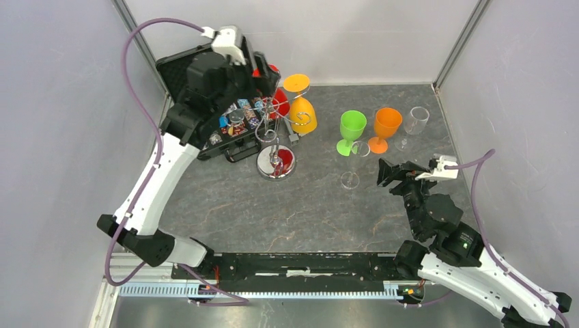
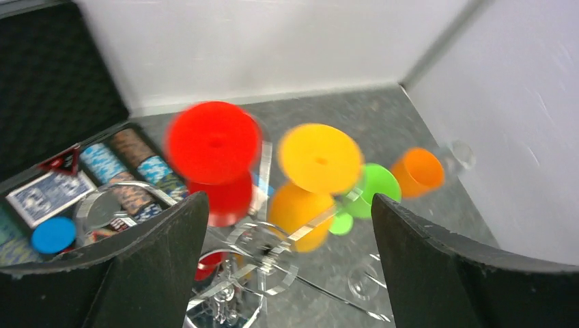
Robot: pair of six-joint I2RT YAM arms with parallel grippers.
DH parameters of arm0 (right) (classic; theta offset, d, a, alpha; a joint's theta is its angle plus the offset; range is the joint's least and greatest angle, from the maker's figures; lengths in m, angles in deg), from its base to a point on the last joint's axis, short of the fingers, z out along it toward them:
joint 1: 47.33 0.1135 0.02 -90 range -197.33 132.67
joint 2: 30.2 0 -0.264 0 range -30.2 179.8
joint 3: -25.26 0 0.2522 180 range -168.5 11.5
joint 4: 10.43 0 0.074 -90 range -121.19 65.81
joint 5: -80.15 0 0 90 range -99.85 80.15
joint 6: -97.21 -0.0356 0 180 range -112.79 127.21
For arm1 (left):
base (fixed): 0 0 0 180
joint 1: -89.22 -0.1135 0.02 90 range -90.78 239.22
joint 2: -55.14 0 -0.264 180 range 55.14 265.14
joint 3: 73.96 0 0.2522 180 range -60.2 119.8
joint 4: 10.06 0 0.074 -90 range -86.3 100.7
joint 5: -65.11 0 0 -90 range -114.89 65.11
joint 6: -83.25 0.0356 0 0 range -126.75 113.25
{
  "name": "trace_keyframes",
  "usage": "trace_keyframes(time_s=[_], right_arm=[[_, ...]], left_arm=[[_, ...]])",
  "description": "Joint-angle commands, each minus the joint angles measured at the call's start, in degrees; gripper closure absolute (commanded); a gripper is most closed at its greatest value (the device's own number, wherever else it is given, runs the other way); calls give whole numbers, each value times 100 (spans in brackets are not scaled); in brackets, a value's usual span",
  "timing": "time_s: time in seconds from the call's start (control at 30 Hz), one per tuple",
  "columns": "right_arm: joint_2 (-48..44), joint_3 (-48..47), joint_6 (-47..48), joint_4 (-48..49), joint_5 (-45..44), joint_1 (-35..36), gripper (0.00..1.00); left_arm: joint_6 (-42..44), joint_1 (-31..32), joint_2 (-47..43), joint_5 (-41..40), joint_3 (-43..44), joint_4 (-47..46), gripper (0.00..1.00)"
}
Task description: Take the wine glass off the wine glass rack
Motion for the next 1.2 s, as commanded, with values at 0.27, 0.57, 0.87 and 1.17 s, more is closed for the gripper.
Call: trace_keyframes(time_s=[0.27,0.57,0.87,1.17], right_arm=[[490,-2,-56,425,340,30,28],[694,38,-100,461,349,30,28],[614,140,-104,467,290,30,28],[634,203,-163,476,292,30,28]], left_arm=[[-1823,-2240,1001,1902,723,-23,18],[-2133,-2496,2134,2892,1726,50,30],[-1102,-2486,2762,3371,2461,1098,33],[-783,-2459,2762,3724,2520,1287,41]])
